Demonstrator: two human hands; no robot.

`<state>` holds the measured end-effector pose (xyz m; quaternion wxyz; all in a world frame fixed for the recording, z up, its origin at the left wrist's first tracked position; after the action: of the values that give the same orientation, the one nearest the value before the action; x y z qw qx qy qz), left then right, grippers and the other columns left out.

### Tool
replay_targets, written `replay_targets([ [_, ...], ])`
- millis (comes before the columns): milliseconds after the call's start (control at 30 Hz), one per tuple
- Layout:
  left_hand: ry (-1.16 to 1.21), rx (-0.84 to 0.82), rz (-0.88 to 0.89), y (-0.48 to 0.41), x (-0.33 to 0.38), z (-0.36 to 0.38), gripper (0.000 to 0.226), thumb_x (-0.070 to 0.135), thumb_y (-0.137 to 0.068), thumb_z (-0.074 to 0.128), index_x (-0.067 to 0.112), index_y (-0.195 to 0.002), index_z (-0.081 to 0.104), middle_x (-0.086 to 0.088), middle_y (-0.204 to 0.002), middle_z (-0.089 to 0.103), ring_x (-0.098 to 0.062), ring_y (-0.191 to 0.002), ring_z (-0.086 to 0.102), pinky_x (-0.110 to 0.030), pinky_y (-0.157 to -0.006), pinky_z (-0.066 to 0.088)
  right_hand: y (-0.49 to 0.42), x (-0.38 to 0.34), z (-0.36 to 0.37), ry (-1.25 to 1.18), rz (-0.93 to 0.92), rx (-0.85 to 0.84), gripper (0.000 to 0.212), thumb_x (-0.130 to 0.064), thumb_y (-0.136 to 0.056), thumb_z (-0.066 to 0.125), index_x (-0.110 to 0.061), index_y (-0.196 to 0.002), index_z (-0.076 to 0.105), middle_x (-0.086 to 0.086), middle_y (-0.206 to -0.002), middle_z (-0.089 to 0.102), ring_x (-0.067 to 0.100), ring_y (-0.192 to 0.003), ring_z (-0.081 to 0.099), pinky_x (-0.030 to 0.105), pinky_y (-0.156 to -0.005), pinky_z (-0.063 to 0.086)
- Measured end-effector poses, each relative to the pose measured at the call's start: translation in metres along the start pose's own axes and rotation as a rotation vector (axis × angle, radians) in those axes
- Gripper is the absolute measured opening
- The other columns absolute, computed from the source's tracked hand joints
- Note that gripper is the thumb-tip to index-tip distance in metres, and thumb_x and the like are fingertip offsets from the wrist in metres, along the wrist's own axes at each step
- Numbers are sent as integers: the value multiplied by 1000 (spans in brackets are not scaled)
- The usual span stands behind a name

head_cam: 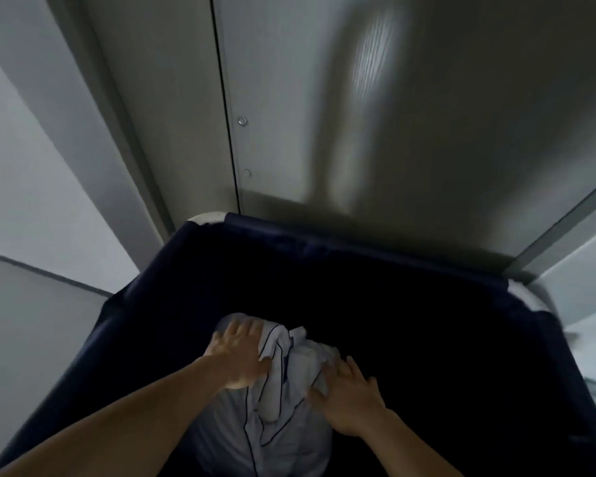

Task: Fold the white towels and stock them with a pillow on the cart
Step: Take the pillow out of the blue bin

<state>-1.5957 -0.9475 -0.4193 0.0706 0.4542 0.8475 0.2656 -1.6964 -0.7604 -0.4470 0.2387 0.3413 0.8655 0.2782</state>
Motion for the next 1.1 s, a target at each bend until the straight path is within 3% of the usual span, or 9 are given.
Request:
replay_targets([
  [333,361,-120,-101,-100,-37,122,85,61,-99,38,16,-159,-2,-10,-166,7,-29,-151,13,-47,-122,16,-116,-3,124,-285,56,-127,99,-83,-87,31,-22,-160,2,1,-167,3,24,-153,2,53,-122,9],
  [467,532,-81,-229,-122,-57,178,85,64,-98,36,18,-159,-2,-7,-167,6,-24,-152,12,-44,-124,12,-168,-14,174,-591,31,-113,106,-79,-79,55,-22,-158,16,4,-159,30,24,-142,31,43,-118,28],
  [633,652,-46,-304,-146,-79,218,87,65,-97,33,16,-159,-3,-4,-167,3,-18,-152,9,-31,-122,5,-215,-32,210,-894,129,-7,131,-68,-62,81,-17,-158,10,8,-157,30,25,-140,35,44,-115,34],
  [700,747,-37,-295,-157,-80,225,92,70,-93,37,18,-159,-2,-2,-167,5,-16,-151,12,-23,-116,4,-223,-47,217,-979,124,77,120,-57,-66,85,-12,-156,20,9,-152,40,25,-135,43,43,-112,38],
  [767,917,-50,-281,-165,-73,230,103,78,-84,48,23,-160,5,0,-166,15,-16,-149,21,-29,-122,11,-221,-66,221,-1125,64,204,79,-36,-80,82,-11,-144,43,7,-137,56,20,-124,54,42,-108,44],
  [833,1030,-25,-243,-170,-69,230,114,80,-66,65,29,-156,19,3,-158,33,-14,-141,38,-37,-120,30,-209,-85,228,-1226,-49,227,43,-16,-91,71,-30,-127,52,-7,-124,61,5,-115,57,32,-108,44],
  [933,850,-31,-244,-177,-77,235,120,58,-63,85,21,-156,20,-3,-153,39,-19,-137,42,-41,-115,37,-195,-90,243,-1265,-218,10,58,-3,-96,61,-43,-132,39,-25,-128,50,-15,-112,48,5,-104,32],
  [1000,648,30,-261,-183,-91,238,91,36,-77,82,9,-149,33,-11,-140,49,-26,-126,51,-42,-104,46,-196,-70,253,-1282,-230,-100,51,-2,-96,60,-34,-135,49,-22,-129,55,-4,-116,52,6,-103,36],
  [1100,592,127,-230,-187,-98,235,45,17,-89,69,4,-128,51,-14,-120,60,-21,-102,56,-29,-83,46,-215,5,251,-1207,133,209,40,-13,-91,70,-19,-130,62,-8,-127,64,22,-120,57,22,-104,43],
])
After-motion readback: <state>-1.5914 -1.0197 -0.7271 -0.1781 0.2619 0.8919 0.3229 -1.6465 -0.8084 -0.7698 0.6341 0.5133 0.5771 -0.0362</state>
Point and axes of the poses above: each hand's wrist, its own y-axis away from the middle knuckle, its own z-axis out of the palm, x = y × z, the point moved 7 cm from there along -y, towards the middle knuckle
